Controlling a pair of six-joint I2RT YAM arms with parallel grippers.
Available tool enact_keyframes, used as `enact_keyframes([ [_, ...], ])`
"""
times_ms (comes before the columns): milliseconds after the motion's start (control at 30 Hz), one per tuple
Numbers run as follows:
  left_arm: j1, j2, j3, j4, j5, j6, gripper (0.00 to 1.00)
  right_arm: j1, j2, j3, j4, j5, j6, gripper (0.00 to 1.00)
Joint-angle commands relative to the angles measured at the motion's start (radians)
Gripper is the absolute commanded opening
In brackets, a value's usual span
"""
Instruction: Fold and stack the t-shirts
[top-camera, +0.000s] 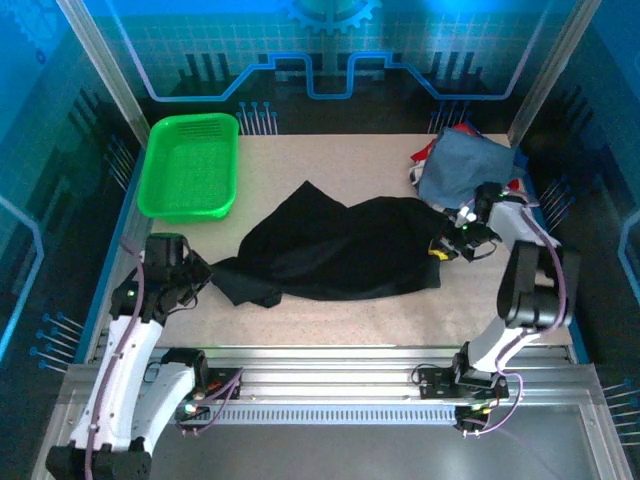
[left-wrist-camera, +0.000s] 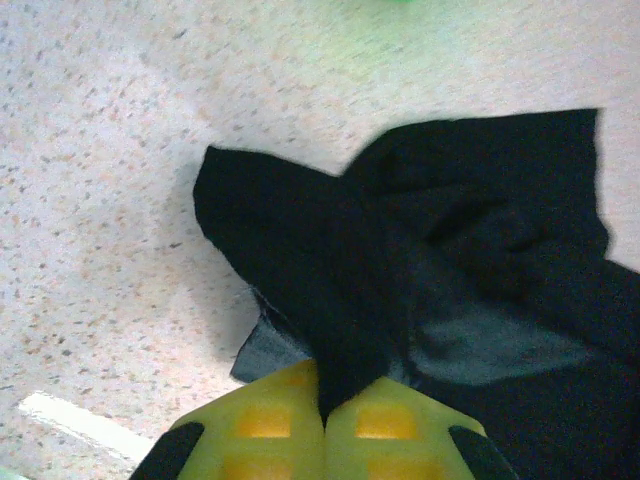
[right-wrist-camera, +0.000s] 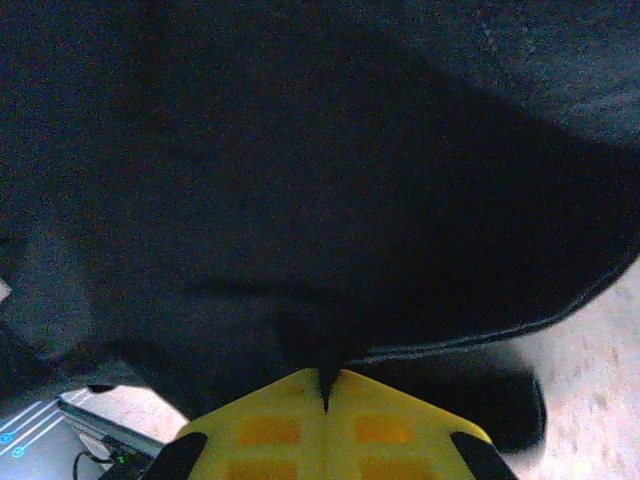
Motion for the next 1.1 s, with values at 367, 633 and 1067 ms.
enact_keyframes([
  [367, 0.012, 0.117, -0.059, 0.21, 0.079, 0.029, 0.0, 0.018, -0.182, 0.102, -0.097, 0.13, -0.021, 0.68],
  [633, 0.009, 0.076, -0.116, 0.224, 0.127, 0.015, 0.0, -0.038, -0.319, -0.217, -0.105, 0.071, 0.017, 0.58],
  [1067, 0.009, 0.048, -0.118, 0.187, 0.122, 0.029, 0.0, -0.051, -0.188, -0.345, 0.111, 0.077, 0.077, 0.48],
])
